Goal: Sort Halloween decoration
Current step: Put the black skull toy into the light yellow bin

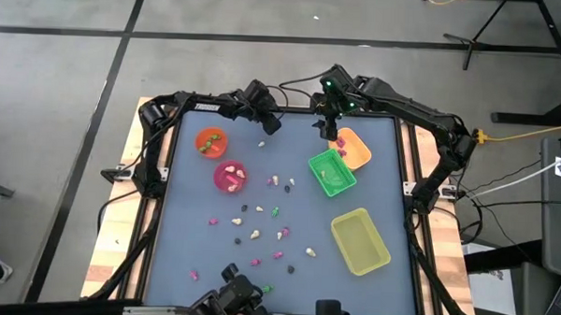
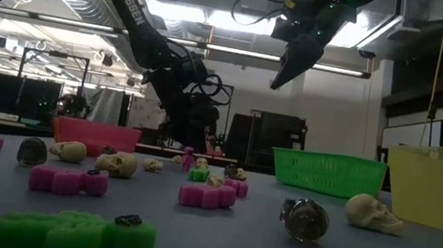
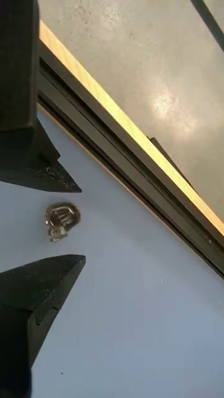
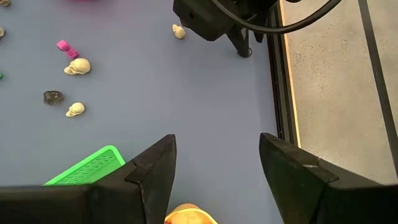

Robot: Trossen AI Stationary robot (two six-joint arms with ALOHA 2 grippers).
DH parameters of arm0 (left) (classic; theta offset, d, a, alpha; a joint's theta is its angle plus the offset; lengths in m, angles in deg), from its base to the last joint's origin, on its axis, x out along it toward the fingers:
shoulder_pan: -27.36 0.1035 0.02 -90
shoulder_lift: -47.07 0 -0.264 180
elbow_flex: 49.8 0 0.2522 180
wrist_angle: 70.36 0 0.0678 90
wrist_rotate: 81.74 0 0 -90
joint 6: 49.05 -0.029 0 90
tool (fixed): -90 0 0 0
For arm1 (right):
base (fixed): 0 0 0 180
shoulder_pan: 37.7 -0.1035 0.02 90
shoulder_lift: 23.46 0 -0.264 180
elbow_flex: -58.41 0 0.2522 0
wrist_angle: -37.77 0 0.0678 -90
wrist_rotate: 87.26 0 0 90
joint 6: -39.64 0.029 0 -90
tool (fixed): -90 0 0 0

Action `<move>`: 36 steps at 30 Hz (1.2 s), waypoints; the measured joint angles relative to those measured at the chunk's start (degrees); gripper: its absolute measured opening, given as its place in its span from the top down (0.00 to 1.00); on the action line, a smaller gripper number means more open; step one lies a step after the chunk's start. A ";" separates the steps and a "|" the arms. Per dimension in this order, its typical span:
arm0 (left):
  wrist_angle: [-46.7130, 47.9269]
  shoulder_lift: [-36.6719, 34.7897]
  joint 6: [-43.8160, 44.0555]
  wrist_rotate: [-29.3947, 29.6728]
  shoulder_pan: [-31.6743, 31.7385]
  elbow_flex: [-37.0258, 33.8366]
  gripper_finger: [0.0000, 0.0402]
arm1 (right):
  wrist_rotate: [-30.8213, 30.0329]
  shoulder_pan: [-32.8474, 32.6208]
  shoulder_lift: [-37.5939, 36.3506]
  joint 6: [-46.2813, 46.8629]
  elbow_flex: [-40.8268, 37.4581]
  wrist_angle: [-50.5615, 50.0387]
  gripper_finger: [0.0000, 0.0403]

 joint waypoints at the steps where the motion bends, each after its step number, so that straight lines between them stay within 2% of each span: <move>1: -0.21 0.17 0.00 0.00 0.00 0.00 0.61 | 0.00 0.00 0.00 0.00 0.00 0.00 0.43; 6: -0.20 2.53 -0.15 0.10 0.00 -0.04 0.61 | 0.01 0.00 0.00 -0.02 0.00 0.01 0.43; 17: -0.73 2.54 -1.46 1.85 0.00 0.00 0.62 | 0.02 0.00 0.00 -0.17 0.00 0.04 0.43; 36: -0.73 2.54 -1.58 1.24 0.00 0.00 0.80 | 0.00 0.00 0.00 -0.20 0.00 0.00 0.43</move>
